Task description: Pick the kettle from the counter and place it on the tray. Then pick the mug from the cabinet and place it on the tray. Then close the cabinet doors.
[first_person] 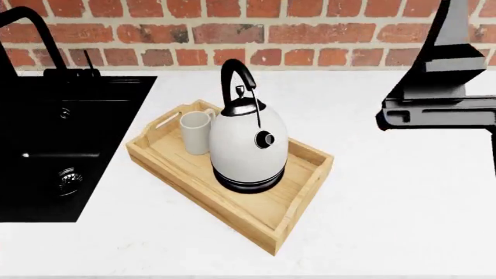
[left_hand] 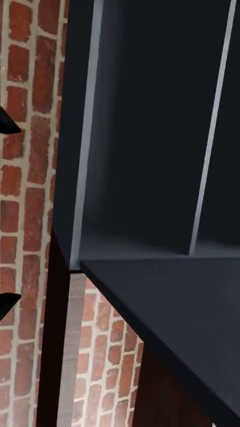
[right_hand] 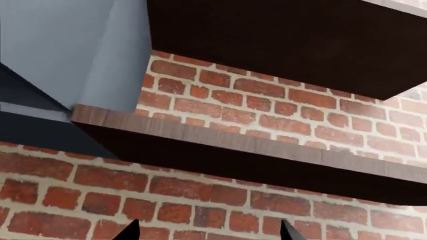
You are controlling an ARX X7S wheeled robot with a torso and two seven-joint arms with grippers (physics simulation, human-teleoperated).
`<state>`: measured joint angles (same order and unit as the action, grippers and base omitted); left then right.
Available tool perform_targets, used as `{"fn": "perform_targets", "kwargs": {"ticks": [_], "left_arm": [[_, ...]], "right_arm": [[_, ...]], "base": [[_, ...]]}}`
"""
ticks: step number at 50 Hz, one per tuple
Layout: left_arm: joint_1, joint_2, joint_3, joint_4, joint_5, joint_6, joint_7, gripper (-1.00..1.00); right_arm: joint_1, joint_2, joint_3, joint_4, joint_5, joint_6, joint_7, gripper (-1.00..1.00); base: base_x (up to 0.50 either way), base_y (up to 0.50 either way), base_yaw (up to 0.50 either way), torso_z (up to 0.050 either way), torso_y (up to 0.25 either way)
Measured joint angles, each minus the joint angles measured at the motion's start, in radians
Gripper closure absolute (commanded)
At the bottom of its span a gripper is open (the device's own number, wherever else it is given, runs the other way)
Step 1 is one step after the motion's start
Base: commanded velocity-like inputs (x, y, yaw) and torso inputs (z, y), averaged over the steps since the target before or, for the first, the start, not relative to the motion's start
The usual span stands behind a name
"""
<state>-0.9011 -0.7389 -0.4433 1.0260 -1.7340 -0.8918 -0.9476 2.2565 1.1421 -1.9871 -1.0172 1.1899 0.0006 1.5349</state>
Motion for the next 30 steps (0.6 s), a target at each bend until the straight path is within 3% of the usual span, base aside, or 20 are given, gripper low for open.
{"fn": "perform_targets", "kwargs": {"ticks": [10,30], "left_arm": [[-0.062,0.046,-0.083,0.009,-0.109,-0.100,-0.055,-1.00],[-0.064,0.109,-0.178,0.006,-0.151,-0.203,-0.050,-1.00]], "right_arm": [[0.063,0.056,0.021,-0.018,0.026,0.043,0.023,-1.00],[0.095,0.088,0.016,-0.029,0.025,0.059,0.034,-1.00]], "base": [[0.00,0.45,0.00,0.000,0.000],[0.00,0.50,0.00,0.000,0.000]]}}
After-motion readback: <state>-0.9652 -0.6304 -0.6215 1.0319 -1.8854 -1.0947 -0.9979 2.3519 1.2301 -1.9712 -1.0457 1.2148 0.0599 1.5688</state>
